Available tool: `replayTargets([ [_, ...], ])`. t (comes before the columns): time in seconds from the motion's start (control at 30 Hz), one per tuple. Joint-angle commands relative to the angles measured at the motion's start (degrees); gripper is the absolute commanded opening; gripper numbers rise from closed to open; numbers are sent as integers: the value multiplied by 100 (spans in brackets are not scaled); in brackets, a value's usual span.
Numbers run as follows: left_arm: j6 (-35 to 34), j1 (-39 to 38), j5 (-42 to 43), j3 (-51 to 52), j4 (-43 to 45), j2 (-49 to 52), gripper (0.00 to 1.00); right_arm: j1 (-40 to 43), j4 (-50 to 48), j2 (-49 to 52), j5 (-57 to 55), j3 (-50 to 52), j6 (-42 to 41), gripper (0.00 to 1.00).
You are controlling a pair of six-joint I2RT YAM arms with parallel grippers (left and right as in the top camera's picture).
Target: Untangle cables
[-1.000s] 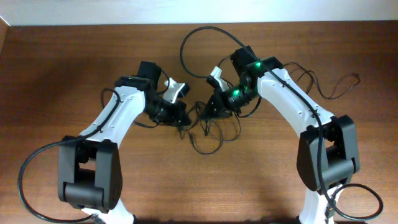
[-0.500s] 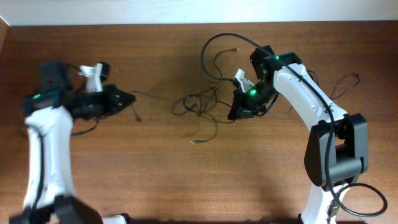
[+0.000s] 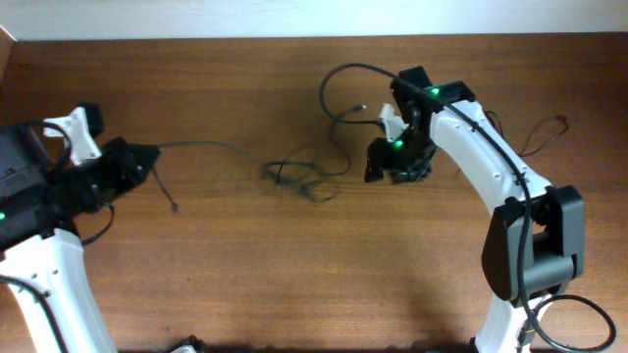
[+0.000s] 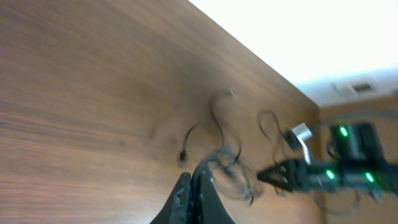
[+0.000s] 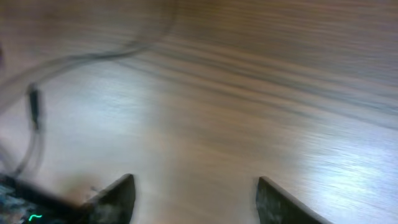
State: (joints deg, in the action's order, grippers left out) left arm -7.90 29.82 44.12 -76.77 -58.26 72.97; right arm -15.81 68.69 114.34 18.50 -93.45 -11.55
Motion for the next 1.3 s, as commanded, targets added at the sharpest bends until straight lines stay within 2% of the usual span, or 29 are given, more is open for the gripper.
replayTargets([
  [0.0, -66, 120, -348, -223, 28, -57, 0, 79, 11, 42, -647, 68, 7, 73],
  [0.17, -66, 120, -345, -223, -37, -57, 0, 11, 33, 46, 302, 68, 9, 75],
  [0.27, -66, 118, -348, -223, -70, -57, 0, -280, -11, 46, 1029, 68, 7, 70],
  [0.33, -66, 107, -348, -214, -70, -55, 0, -533, -208, 46, 1576, 68, 7, 64],
  [0.43, -63, 0, -348, -212, -70, 63, 0, -951, -719, 48, 1751, 68, -841, 41],
  [0.57, -59, -304, -348, -212, -72, 369, 0, -1493, -1432, 57, 1676, 68, -1923, 37],
  [0.7, -17, -549, -348, -212, -76, 739, 0, -1895, -1740, 214, 1486, 68, -2603, 35],
  [0.77, 26, -640, -348, -212, -76, 831, 0, -2004, -1888, 356, 1491, 68, -2597, 36],
  [0.83, 109, -719, -446, -212, -96, 916, 0, -2105, -2131, 476, 1550, 68, -2144, 23],
  [0.87, 109, -745, -509, -212, -101, 944, 0, -2149, -2223, 481, 1550, 68, -1851, 22],
  [0.93, 107, -826, -667, -212, -109, 1045, 0, -2253, -2422, 487, 1532, 68, -1224, 24],
  [0.97, 107, -890, -664, -212, -107, 1132, 0, -2286, -2505, 490, 1513, 68, -1110, 28],
  [1.07, 107, -1056, -664, -212, -118, 1381, 0, -2291, -2568, 503, 1154, 68, -1108, 28],
  [1.17, 109, -1259, -664, -212, -140, 1598, 0, -2406, -2566, 507, 1145, 68, -520, 33],
  [1.27, 109, -1316, -667, -212, -184, 1703, 0, -2599, -2608, 507, 1060, 68, -472, 36],
])
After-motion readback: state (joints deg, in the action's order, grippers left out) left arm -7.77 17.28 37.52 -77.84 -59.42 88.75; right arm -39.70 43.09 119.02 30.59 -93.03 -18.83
